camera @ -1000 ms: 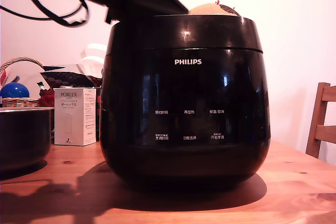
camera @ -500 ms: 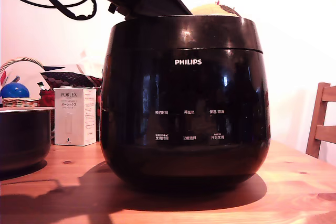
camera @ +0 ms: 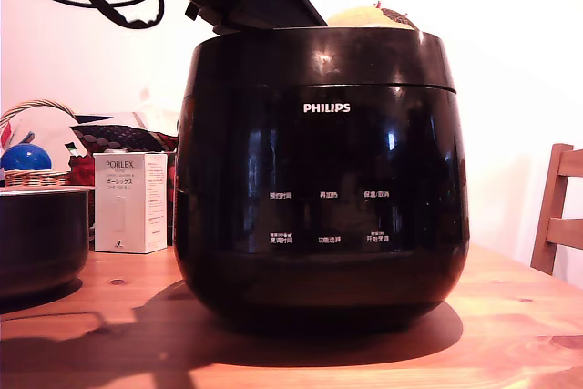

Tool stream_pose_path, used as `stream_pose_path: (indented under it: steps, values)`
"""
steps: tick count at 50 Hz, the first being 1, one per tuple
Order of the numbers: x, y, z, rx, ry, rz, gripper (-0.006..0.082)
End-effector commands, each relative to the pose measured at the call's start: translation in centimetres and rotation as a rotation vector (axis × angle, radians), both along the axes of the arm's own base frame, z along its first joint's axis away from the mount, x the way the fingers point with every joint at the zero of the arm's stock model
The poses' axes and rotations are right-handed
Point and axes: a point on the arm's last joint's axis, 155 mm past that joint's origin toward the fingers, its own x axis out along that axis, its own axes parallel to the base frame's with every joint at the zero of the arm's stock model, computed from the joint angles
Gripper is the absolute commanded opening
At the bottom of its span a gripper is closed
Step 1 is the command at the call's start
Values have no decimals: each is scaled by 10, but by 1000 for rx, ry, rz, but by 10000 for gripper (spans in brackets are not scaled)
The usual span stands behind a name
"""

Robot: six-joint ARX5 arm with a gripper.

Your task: Open the rice cooker by pressing the large metal button on the top of its lid with medium force

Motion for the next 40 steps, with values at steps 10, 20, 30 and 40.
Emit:
stream_pose_path:
  steps: [10, 20, 30, 40]
  values:
    - [6, 2, -10, -73, 40, 59, -19]
    - [19, 19, 19, -105, -47, 167, -19]
    - [30, 42, 43, -130, -104, 268, -19]
    - [39, 70, 50, -115, -114, 358, -19]
